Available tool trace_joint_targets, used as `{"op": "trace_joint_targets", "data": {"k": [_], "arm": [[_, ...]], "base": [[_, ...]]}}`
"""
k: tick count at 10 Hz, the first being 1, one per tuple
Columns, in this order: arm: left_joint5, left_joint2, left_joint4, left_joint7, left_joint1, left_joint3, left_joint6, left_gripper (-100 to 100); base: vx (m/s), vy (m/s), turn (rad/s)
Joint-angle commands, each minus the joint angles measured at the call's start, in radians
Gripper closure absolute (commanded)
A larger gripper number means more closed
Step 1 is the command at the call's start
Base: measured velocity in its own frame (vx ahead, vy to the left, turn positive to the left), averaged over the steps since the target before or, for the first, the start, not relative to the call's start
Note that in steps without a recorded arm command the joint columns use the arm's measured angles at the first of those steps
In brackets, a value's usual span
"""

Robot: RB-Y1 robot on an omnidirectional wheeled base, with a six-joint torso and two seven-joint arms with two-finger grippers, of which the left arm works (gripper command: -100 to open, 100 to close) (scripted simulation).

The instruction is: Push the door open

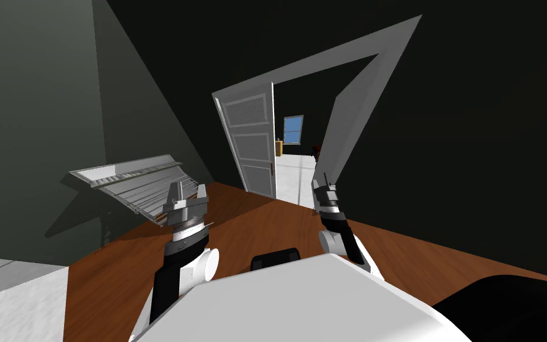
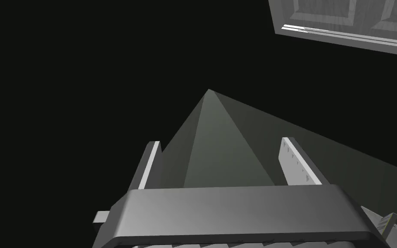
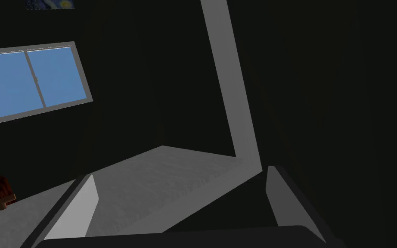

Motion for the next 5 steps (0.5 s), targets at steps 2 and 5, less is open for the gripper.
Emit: {"op": "trace_joint_targets", "data": {"k": [2, 5], "arm": [[0.021, 0.017, 0.058, 0.038, -0.023, -0.007, -0.013, -100], [0.045, 0.032, 0.123, 0.08, -0.049, -0.016, -0.028, -100]], "base": [[0.068, 0.015, -0.111], [0.081, 0.015, -0.086]]}}
